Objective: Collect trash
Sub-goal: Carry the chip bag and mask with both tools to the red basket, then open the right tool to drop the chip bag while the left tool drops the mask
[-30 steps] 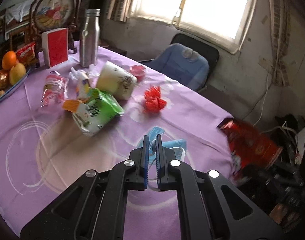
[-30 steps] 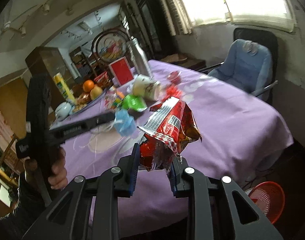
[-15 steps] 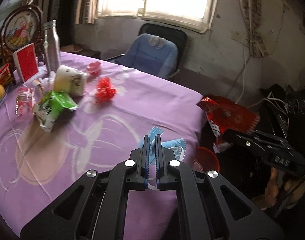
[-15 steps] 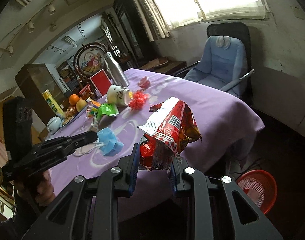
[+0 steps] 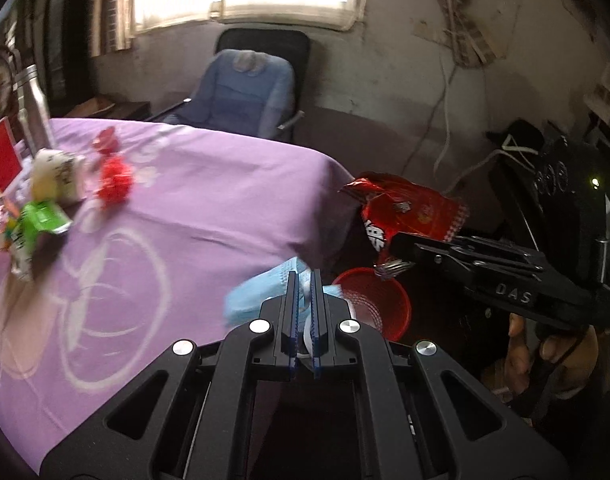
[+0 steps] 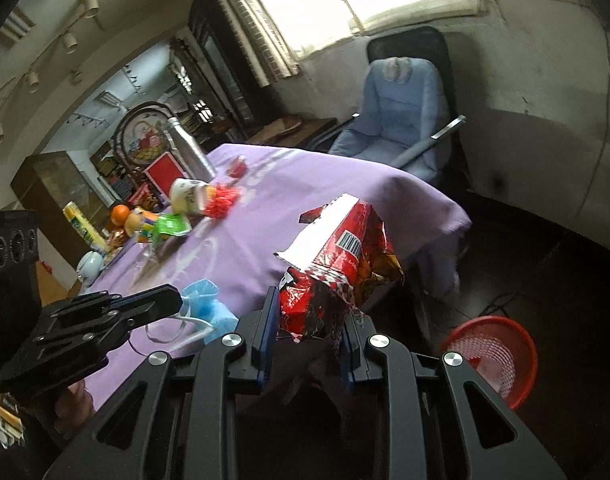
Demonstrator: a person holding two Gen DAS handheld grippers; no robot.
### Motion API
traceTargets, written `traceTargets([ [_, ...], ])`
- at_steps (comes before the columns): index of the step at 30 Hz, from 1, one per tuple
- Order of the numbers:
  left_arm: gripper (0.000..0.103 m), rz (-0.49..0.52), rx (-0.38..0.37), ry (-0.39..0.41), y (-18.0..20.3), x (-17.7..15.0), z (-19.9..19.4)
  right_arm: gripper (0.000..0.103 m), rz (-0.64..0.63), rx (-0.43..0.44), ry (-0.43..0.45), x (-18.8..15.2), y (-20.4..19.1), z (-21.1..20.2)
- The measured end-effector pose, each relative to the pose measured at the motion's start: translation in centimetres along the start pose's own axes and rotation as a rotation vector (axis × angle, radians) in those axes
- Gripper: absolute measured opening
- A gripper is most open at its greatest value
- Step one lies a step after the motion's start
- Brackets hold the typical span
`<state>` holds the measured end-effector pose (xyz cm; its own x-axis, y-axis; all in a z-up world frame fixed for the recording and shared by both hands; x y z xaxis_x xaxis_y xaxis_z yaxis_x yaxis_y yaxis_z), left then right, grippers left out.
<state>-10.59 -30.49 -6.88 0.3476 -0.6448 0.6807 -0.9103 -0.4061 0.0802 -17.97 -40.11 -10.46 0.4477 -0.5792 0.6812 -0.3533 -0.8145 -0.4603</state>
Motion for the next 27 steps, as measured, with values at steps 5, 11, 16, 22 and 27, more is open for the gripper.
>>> traceTargets([
  [5, 0.006, 0.052, -0.028, -0.046, 3.2, 0.0, 2.8, 0.026, 0.065, -0.056, -0.011, -1.1, 4.4, -0.4],
  [11, 0.006, 0.105, -0.058, -0.133, 6.7, -0.7, 7.3, 0.026, 0.193, -0.122, -0.04, -3.4, 11.1, -0.3],
  [16, 0.006, 0.128, -0.085, -0.216, 9.1, -2.0, 11.4, 0.026, 0.26, -0.16, -0.085, -5.9, 15.5, 0.4],
  [22, 0.003, 0.151, -0.118, -0.275, 11.0, -3.1, 15.6, 0.025, 0.341, -0.173, -0.127, -8.3, 19.8, 2.4],
  [27, 0.002, 0.153, -0.152, -0.35, 12.3, -3.9, 19.7, 0.025, 0.407, -0.218, -0.188, -10.6, 23.7, 4.9],
])
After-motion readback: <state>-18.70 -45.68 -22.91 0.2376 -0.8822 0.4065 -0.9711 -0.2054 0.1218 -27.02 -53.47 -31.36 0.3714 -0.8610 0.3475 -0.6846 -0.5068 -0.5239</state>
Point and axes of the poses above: each gripper's, at about its wrist camera, not at the fingertips, and z roughly the way its jaws point, y to its right, x to its top, the point moved 8 cm from there along z, roughly the way its jaws point, and after that the axes turned 1 degree about x, right-handed, at the moved point
